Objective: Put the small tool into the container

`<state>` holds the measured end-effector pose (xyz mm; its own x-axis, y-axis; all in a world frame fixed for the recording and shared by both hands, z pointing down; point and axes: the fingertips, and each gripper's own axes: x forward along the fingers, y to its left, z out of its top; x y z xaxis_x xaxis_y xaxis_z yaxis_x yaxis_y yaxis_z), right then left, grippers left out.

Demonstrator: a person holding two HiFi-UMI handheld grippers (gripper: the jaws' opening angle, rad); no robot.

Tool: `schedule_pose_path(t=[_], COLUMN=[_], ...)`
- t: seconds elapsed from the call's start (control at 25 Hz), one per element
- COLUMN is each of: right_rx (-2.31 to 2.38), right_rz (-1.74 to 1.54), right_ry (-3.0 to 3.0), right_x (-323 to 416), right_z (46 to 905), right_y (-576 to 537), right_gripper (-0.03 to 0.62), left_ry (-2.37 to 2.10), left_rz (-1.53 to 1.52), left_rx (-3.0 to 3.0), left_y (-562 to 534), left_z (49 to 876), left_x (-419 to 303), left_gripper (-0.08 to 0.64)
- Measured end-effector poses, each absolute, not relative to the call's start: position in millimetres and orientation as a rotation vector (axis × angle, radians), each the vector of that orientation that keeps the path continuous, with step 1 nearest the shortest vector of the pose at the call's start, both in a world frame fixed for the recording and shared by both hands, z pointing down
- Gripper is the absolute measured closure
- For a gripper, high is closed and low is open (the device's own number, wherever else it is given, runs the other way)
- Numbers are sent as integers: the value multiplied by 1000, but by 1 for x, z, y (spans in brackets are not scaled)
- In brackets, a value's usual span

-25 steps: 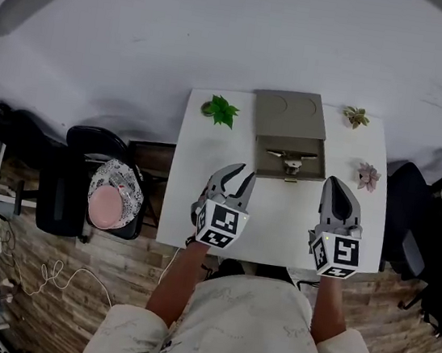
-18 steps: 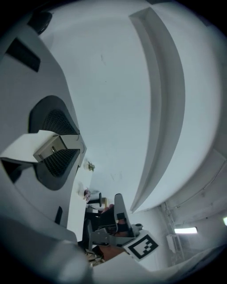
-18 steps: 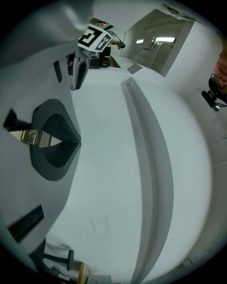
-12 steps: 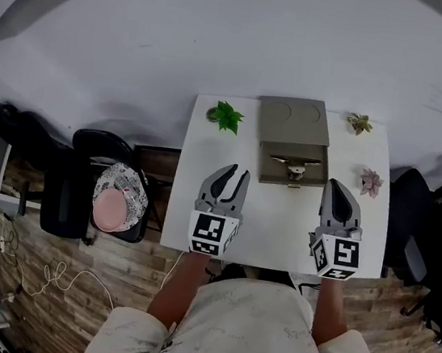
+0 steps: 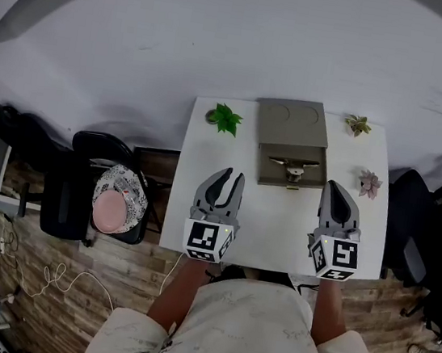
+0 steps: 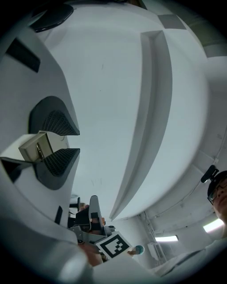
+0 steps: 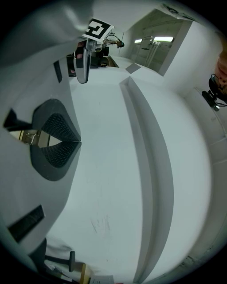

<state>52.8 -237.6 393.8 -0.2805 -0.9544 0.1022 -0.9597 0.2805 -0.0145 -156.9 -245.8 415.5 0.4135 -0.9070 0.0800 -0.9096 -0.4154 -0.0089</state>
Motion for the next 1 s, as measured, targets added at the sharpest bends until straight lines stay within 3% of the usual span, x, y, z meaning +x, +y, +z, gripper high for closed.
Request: schedule_pose_path(t=[1.0], right_rx=[1830], right_rz=[135], right_ry=[-2468], right_x=[57], right_z=[400], right_y=[-237], right_gripper=[575], left_ry=[-1718], left_rz=[171], left_rx=[2663], left_y=[-242], left_z=[409], left_x=[-148], left_gripper=[554])
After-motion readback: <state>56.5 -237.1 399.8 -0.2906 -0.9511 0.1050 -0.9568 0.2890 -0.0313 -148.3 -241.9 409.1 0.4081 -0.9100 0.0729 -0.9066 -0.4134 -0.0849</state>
